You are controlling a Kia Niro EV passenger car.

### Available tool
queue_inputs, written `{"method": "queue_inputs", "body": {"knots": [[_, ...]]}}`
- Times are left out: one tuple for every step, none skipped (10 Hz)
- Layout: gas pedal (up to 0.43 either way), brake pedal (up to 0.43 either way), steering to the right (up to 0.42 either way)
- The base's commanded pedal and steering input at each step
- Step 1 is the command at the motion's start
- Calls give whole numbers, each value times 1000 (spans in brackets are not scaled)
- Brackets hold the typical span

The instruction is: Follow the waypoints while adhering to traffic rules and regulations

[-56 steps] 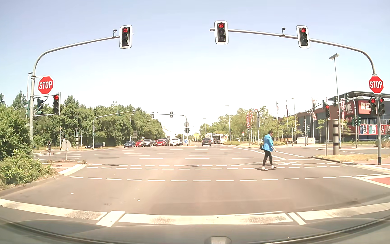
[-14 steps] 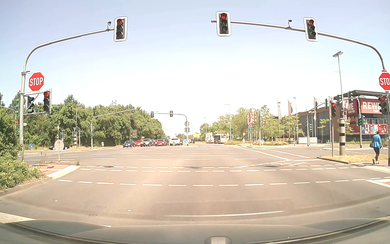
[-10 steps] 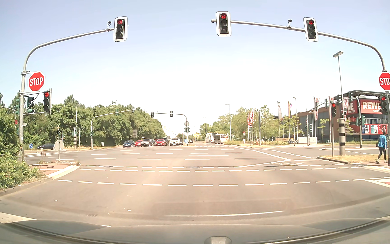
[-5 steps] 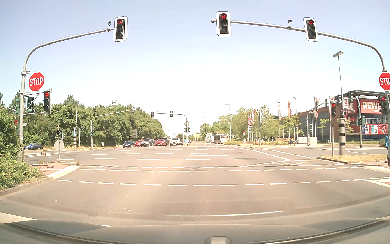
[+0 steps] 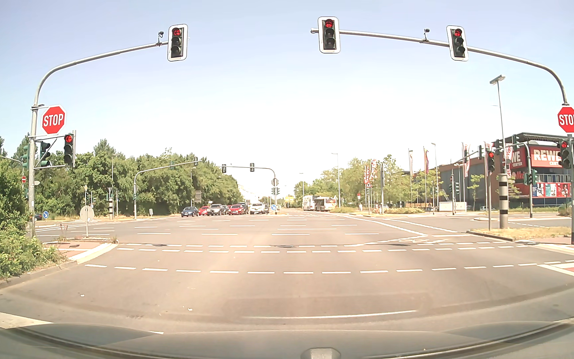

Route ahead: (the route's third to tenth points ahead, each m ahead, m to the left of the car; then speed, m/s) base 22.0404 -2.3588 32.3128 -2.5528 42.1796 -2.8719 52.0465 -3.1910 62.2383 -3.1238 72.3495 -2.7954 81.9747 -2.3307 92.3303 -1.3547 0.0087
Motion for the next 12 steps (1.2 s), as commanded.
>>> {"method": "queue_inputs", "body": {"knots": [[0,293,-5],[0,293,-4],[0,293,-4],[0,293,-4],[0,293,-4],[0,293,-4],[0,293,-4],[0,293,-4],[0,293,-4],[0,293,-4],[0,293,-4],[0,293,-4]]}}
